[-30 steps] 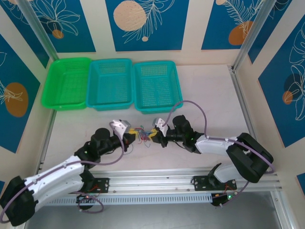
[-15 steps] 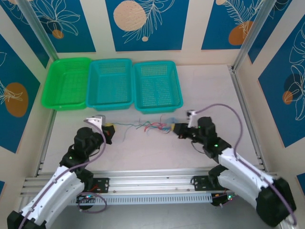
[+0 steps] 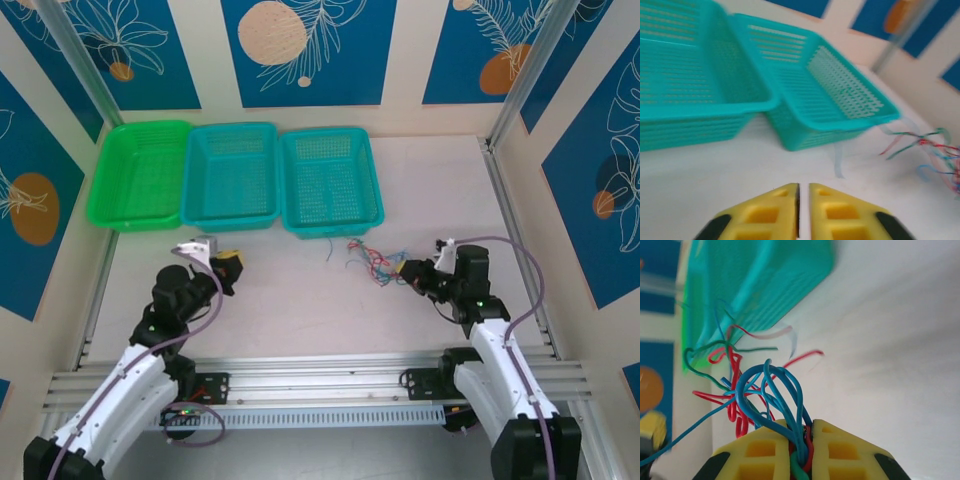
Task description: Untangle the cables
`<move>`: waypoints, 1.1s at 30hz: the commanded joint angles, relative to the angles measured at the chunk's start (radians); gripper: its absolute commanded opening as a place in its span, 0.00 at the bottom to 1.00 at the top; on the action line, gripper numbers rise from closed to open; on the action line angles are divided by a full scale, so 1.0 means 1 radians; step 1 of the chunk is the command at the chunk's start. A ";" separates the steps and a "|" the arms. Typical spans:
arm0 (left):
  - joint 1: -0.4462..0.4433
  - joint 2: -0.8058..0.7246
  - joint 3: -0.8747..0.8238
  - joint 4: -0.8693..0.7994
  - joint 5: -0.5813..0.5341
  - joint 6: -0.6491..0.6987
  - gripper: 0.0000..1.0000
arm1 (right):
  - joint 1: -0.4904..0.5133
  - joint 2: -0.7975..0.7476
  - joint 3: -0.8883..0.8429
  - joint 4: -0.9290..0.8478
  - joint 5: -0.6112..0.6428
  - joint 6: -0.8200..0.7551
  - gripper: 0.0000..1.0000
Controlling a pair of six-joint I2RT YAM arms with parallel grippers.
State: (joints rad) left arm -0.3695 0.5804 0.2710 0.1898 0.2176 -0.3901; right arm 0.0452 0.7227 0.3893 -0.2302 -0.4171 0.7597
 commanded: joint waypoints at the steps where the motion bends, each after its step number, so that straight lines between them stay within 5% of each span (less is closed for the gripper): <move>1: -0.046 0.037 0.002 0.157 0.235 0.075 0.22 | 0.079 -0.023 0.096 0.001 -0.115 -0.111 0.00; 8: -0.233 0.171 0.088 0.092 0.274 0.254 0.60 | 0.216 0.006 0.207 0.001 -0.171 -0.161 0.00; 11: -0.266 0.233 0.110 0.100 0.203 0.286 0.72 | 0.254 0.035 0.260 -0.016 -0.194 -0.171 0.00; 16: -0.268 0.249 0.088 0.195 0.012 0.314 0.77 | 0.326 0.053 0.316 -0.023 -0.246 -0.189 0.00; 26: -0.268 0.164 0.070 0.226 -0.035 0.381 0.72 | 0.372 0.058 0.346 -0.071 -0.202 -0.209 0.00; 29: -0.267 0.078 0.044 0.226 -0.032 0.412 0.61 | 0.368 0.061 0.346 -0.081 -0.191 -0.212 0.00; 30: -0.268 0.058 0.042 0.225 -0.003 0.417 0.47 | 0.368 0.062 0.345 -0.083 -0.185 -0.209 0.00; 32: -0.268 0.043 0.060 0.204 0.083 0.414 0.00 | 0.368 0.072 0.342 -0.076 -0.193 -0.200 0.00; 33: -0.268 0.049 0.070 0.197 0.109 0.404 0.00 | 0.367 0.077 0.342 -0.070 -0.196 -0.195 0.00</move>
State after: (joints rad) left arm -0.6334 0.6388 0.3264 0.3820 0.2371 -0.0078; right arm 0.4133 0.7914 0.7071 -0.2897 -0.6060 0.5671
